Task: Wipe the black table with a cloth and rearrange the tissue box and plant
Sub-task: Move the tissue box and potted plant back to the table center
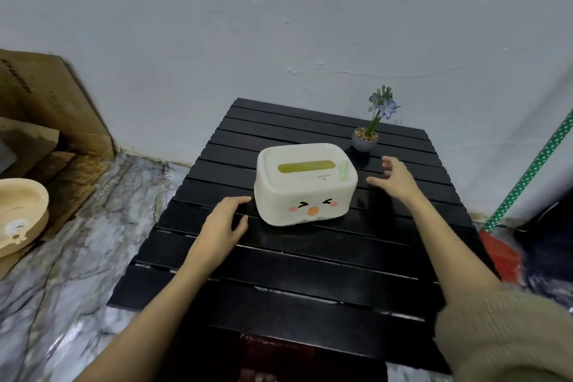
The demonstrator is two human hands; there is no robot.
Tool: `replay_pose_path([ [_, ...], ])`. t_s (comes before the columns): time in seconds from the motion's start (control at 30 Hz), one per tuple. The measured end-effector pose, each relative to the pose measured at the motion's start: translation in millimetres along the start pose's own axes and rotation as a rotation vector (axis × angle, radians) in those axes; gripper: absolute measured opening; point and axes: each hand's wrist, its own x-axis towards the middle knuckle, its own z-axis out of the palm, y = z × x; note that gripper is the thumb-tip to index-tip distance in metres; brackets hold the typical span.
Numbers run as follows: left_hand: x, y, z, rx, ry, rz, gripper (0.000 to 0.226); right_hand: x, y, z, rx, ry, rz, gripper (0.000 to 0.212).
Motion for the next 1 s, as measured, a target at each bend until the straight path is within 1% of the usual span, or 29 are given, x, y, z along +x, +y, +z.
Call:
replay_pose_path([
  [0.17, 1, 0, 4, 0.091, -0.018, 0.018, 0.037, 49, 0, 14, -0.006, 0.136, -0.031, 0.08],
  [0.33, 1, 1, 8, 0.139, 0.041, 0.015, 0.038, 98, -6, 33, 0.018, 0.263, -0.055, 0.087],
  [0.4, 2, 1, 9, 0.148, 0.063, 0.024, 0.038, 110, -6, 40, 0.016, 0.274, -0.05, 0.085],
  [0.5, 3, 0, 10, 0.157, 0.074, 0.023, 0.038, 115, -4, 45, 0.061, 0.315, -0.074, 0.074],
  [0.57, 3, -1, 11, 0.158, 0.083, 0.018, 0.038, 111, -5, 43, 0.084, 0.32, -0.07, 0.071],
  [0.7, 4, -3, 11, 0.177, 0.072, 0.03, 0.037, 88, -3, 36, 0.103, 0.306, -0.061, 0.072],
  [1.0, 3, 0, 6, 0.177, 0.043, 0.045, 0.031, -15, 8, 10, 0.105, 0.304, -0.085, 0.073],
])
